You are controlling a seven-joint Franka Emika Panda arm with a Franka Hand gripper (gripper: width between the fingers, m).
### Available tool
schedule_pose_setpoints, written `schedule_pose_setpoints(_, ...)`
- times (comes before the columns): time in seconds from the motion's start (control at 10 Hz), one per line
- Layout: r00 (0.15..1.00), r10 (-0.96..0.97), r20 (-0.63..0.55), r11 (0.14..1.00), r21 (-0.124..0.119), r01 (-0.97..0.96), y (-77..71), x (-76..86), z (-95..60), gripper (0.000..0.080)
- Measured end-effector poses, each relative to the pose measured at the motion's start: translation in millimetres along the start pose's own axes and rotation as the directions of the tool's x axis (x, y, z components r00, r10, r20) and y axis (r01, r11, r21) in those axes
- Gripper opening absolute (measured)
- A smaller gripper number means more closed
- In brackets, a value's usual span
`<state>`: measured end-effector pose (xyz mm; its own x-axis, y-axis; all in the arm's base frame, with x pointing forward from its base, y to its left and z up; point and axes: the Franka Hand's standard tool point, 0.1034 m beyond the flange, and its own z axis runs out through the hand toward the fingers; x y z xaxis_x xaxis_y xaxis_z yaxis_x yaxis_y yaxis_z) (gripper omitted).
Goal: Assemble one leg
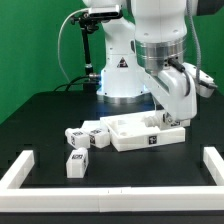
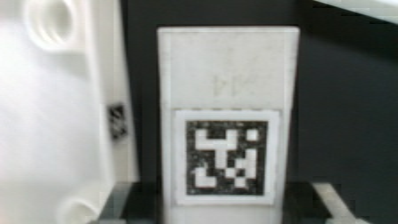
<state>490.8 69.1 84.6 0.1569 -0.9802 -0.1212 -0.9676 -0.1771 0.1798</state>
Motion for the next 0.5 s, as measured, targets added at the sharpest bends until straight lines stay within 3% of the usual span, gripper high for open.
schedule_pose_setpoints(0.1, 1.000, 0.003, -0.002, 1.000, 0.014, -0.003, -1.0, -2.3, 2.4, 0.0284)
schedule_pose_setpoints(0.5, 1.000, -0.001, -0.002, 1.000, 0.013, 0.001, -0.9, -2.9, 2.0, 0.0284)
